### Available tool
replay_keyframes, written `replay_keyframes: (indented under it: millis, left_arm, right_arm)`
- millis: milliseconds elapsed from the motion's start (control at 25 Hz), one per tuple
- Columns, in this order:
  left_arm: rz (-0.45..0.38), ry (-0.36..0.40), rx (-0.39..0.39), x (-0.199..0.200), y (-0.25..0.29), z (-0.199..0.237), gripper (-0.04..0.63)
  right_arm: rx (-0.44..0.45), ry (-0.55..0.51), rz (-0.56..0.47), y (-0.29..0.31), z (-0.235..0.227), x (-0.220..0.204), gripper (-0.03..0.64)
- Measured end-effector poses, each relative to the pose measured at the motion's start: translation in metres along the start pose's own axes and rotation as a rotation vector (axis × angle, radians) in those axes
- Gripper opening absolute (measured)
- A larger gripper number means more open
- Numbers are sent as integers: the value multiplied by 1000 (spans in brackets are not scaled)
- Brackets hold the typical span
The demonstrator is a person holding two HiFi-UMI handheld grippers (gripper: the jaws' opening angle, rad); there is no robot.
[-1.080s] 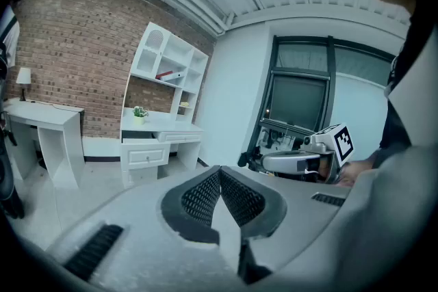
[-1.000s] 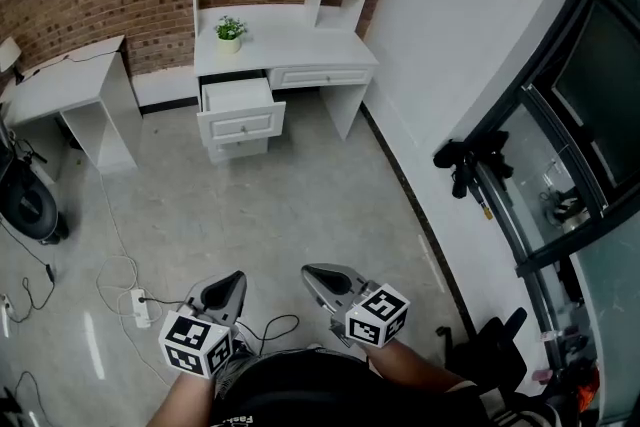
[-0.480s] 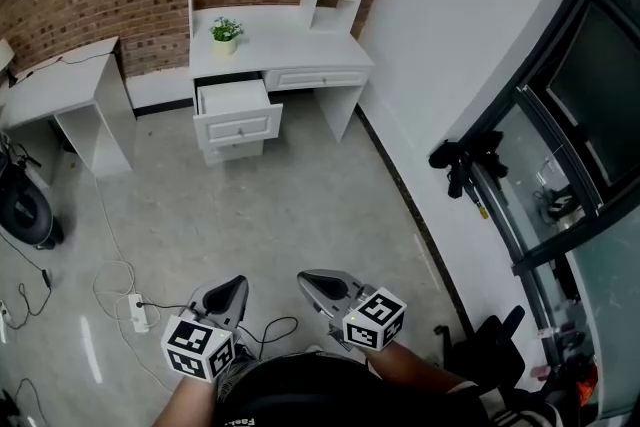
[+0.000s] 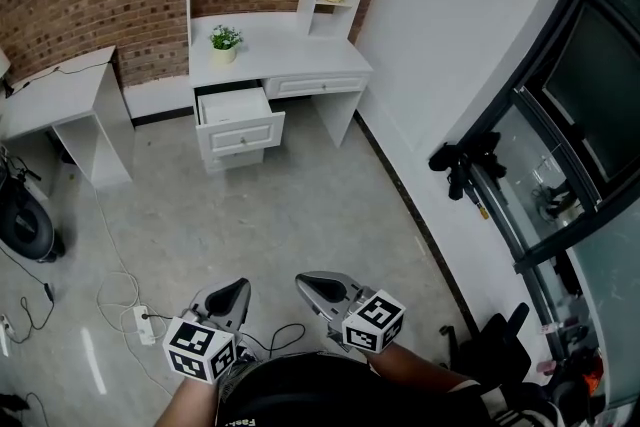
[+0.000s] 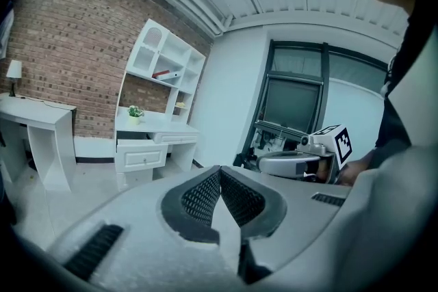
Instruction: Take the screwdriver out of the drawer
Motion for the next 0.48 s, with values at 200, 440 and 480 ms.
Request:
replay_keyframes:
  millis: [200,440,480]
  left_arm:
    - [-5,24,-7,7,-14,26,20]
    - [11,26,-18,5,-30,54,18]
    - [16,26,-22,4,-32,58,18]
  right_arm:
    - [0,12,16,29,13,2,2]
    - [-18,21,12,57,32,3,2]
    - [-20,24,16,61,35,2,2]
Point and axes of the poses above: the fingertips, and each gripper's own axes: y forward along the fingers, z to its left, x out of its top, the point moved 8 cm from there along -y, backward along the fingers, and after that the axes turned 1 degree about z, right-handed, at the moved point
